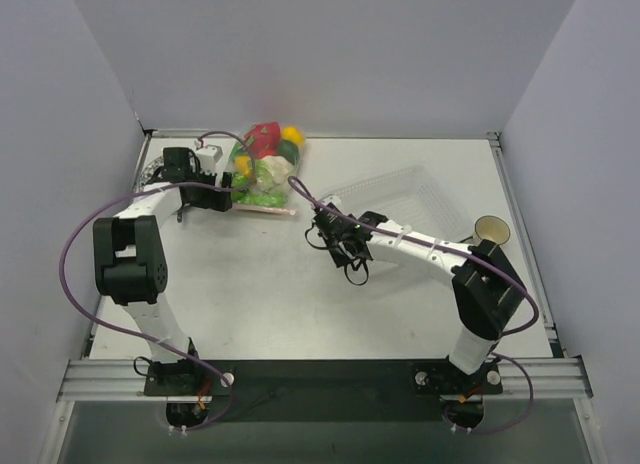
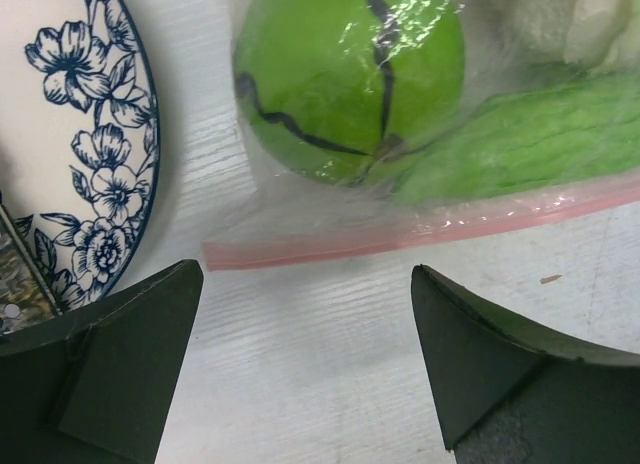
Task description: Open the zip-top bag and remove the fake food
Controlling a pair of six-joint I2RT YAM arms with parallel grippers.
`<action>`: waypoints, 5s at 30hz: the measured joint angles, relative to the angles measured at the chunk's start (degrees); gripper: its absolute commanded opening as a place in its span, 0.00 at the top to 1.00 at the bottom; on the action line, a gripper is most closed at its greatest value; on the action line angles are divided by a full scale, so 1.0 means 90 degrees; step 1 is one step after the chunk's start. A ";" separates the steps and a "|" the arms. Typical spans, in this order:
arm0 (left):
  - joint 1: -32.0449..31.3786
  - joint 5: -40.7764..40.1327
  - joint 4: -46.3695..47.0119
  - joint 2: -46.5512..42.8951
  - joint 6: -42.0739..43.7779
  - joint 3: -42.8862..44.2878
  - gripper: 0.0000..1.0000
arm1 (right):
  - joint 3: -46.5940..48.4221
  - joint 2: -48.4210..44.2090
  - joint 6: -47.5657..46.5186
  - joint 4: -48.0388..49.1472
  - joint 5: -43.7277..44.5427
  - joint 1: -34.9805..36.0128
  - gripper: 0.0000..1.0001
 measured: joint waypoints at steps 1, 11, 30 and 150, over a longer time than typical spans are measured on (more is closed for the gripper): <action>0.0044 -0.0002 0.0015 -0.0002 -0.0005 0.0000 0.03 | -0.0063 -0.0063 0.0000 -0.0005 -0.0068 0.0160 0.79; 0.0124 0.0172 0.0092 -0.0002 -0.0175 0.0000 0.03 | -0.0925 -0.0583 0.0019 -0.0338 -0.1564 0.1513 0.27; 0.0124 0.0588 0.0044 -0.0364 -0.0318 0.0002 0.03 | 0.3254 0.0481 0.3028 -0.1860 0.0153 -0.0814 0.20; -0.1620 0.0651 -0.5979 -0.4184 0.2693 0.2276 1.00 | -0.1826 -0.3060 -0.0947 0.5926 -0.4082 0.0729 0.32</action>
